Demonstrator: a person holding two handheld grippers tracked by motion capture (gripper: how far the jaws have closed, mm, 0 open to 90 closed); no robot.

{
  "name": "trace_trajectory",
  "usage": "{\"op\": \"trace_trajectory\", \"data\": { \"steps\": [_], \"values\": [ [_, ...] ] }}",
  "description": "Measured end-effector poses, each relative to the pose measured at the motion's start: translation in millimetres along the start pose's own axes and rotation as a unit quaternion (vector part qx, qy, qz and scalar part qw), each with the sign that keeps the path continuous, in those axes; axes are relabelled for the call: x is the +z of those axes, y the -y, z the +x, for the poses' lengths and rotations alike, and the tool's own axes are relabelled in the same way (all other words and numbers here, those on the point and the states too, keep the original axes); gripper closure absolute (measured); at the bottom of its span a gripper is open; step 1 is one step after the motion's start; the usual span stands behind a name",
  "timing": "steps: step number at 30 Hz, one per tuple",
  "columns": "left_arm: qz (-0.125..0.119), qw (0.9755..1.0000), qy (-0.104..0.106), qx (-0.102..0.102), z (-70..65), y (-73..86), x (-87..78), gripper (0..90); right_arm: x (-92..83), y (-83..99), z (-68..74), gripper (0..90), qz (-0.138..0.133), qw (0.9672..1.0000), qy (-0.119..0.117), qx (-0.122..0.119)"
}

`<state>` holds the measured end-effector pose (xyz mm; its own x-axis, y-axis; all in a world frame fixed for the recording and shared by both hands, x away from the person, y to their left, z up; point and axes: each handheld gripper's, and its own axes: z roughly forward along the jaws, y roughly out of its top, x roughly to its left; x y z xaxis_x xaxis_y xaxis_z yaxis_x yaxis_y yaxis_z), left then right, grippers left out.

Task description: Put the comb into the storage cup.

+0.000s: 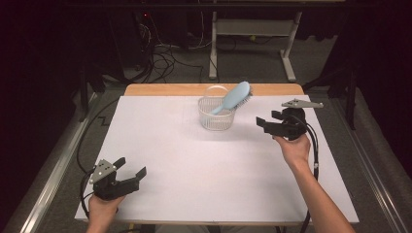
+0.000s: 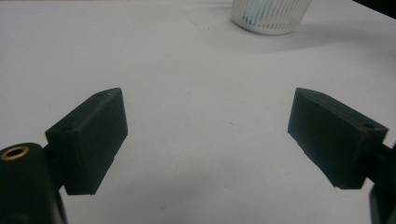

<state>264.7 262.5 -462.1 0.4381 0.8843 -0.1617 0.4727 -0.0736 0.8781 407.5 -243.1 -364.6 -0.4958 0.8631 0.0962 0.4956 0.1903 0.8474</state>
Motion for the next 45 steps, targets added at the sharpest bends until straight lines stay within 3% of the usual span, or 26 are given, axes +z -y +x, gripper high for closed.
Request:
{"op": "trace_trajectory", "data": {
  "steps": [45],
  "values": [
    [0.003,1.0,-0.001,0.003,-0.8,0.1,0.4,11.5,-34.8,26.2,-17.3,29.7,-0.006,1.0,0.005,-0.002]
  ]
}}
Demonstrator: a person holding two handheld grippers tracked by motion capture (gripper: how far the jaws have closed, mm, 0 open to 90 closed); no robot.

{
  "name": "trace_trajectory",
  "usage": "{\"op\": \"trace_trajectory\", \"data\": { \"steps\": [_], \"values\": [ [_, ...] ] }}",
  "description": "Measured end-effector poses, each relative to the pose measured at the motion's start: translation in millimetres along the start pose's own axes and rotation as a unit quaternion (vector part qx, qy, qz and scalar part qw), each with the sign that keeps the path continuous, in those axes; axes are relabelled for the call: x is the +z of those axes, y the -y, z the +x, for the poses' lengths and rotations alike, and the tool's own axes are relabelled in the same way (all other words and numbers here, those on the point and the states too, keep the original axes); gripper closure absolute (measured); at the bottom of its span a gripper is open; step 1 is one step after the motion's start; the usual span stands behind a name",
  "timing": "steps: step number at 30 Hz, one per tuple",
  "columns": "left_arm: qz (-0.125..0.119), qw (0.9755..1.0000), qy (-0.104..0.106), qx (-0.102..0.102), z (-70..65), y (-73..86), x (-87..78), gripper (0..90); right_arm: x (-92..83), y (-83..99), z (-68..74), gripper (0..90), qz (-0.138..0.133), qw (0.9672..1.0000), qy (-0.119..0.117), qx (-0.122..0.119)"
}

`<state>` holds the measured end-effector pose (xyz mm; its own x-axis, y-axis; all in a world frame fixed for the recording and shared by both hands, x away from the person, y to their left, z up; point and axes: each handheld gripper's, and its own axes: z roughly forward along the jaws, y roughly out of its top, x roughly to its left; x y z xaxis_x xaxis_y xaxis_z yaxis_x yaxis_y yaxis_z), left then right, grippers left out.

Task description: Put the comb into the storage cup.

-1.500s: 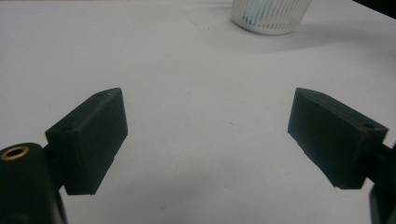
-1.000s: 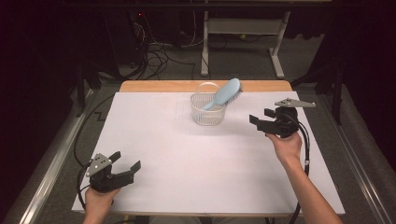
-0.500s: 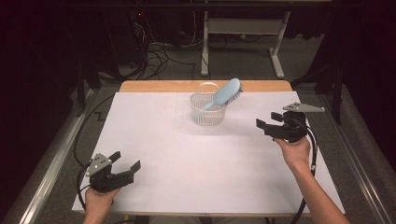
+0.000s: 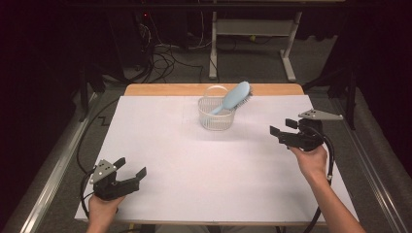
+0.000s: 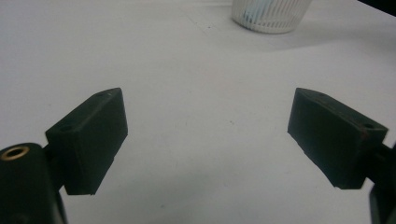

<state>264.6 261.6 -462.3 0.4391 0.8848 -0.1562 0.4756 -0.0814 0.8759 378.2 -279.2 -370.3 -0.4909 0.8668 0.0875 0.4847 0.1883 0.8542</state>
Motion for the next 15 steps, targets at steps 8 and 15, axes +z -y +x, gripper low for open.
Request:
{"op": "trace_trajectory", "data": {
  "steps": [8,15],
  "values": [
    [0.001,1.0,-0.001,0.001,-0.1,0.0,0.1,11.4,-3.1,4.8,-4.9,29.3,-0.004,1.0,0.003,0.007],
    [0.0,1.0,0.0,0.001,-0.2,0.0,0.0,11.5,-7.7,8.0,-8.6,29.0,-0.006,0.9999,0.007,0.009]
  ]
}}
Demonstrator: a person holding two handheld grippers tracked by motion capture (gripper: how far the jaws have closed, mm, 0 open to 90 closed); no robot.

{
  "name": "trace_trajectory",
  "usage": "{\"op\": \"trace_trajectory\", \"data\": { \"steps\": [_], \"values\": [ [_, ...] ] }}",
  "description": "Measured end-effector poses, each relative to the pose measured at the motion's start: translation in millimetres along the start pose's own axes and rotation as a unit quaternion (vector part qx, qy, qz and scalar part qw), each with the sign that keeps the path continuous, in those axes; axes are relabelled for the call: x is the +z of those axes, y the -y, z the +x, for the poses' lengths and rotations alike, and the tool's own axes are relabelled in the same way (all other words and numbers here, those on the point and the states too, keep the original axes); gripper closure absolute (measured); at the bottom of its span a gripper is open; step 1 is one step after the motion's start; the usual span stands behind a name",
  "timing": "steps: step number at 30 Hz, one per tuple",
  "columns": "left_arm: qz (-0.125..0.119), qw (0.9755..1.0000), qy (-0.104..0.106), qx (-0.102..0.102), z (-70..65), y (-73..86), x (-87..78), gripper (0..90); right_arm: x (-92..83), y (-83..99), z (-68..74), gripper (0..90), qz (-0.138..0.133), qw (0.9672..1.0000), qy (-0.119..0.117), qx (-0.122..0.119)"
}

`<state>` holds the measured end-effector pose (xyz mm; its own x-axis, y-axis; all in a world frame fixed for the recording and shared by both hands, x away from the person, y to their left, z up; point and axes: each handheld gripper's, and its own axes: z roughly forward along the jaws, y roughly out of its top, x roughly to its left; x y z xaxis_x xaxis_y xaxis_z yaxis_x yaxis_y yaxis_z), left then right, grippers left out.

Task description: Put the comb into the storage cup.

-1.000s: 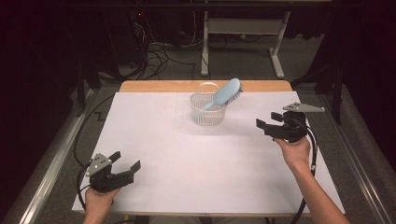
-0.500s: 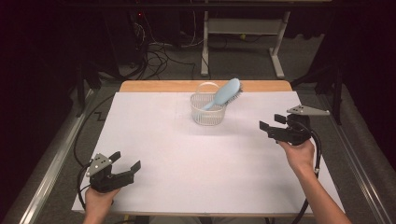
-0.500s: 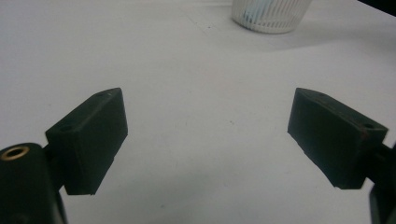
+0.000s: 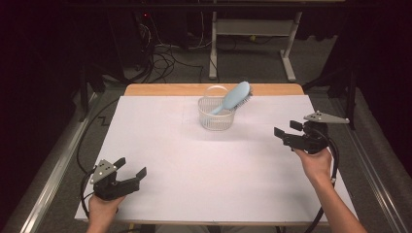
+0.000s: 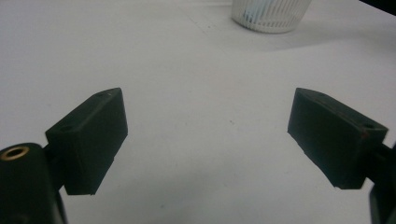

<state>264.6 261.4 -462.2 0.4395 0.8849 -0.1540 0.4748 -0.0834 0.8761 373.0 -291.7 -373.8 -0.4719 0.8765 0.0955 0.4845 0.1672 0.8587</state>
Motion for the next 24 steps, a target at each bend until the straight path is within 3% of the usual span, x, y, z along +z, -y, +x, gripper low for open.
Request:
{"op": "trace_trajectory", "data": {
  "steps": [24],
  "values": [
    [0.0,1.0,0.0,-0.001,0.2,0.0,0.1,11.5,-15.8,8.9,-6.1,28.5,-0.014,0.9999,0.005,0.002]
  ]
}}
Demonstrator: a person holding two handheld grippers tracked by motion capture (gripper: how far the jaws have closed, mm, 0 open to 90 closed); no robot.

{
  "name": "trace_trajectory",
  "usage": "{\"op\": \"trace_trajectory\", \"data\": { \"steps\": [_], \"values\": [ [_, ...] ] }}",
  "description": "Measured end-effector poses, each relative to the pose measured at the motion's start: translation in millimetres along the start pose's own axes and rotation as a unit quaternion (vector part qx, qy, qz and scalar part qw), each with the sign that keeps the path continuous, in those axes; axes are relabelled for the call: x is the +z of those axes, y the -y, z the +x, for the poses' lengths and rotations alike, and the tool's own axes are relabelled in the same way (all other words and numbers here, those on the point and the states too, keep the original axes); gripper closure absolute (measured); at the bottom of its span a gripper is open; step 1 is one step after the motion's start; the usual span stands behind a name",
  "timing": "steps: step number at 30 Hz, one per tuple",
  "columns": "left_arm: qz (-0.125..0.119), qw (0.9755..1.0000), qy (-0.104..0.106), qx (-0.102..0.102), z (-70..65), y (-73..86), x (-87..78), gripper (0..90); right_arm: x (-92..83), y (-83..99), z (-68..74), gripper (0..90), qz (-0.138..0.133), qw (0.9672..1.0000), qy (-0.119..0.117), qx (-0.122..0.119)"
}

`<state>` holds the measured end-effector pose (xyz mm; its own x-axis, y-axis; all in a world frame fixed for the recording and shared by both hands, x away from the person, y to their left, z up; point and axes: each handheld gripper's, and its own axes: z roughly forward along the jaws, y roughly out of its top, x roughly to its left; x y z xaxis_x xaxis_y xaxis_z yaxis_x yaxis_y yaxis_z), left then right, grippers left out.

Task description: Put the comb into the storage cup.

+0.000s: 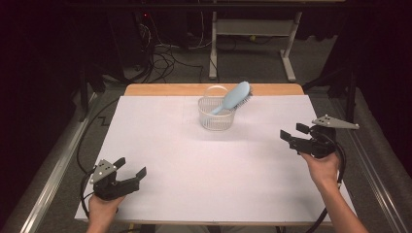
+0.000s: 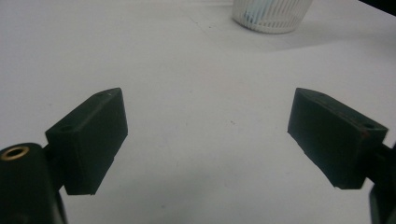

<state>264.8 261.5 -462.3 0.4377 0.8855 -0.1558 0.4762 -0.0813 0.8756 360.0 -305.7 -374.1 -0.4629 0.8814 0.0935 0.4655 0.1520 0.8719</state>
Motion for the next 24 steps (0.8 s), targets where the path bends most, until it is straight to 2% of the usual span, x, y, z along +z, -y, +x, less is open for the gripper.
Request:
{"op": "trace_trajectory", "data": {
  "steps": [24],
  "values": [
    [-0.002,1.0,-0.001,-0.001,-0.2,0.1,-0.5,11.5,-10.8,14.9,-5.0,25.2,-0.004,1.0,0.006,-0.001]
  ]
}}
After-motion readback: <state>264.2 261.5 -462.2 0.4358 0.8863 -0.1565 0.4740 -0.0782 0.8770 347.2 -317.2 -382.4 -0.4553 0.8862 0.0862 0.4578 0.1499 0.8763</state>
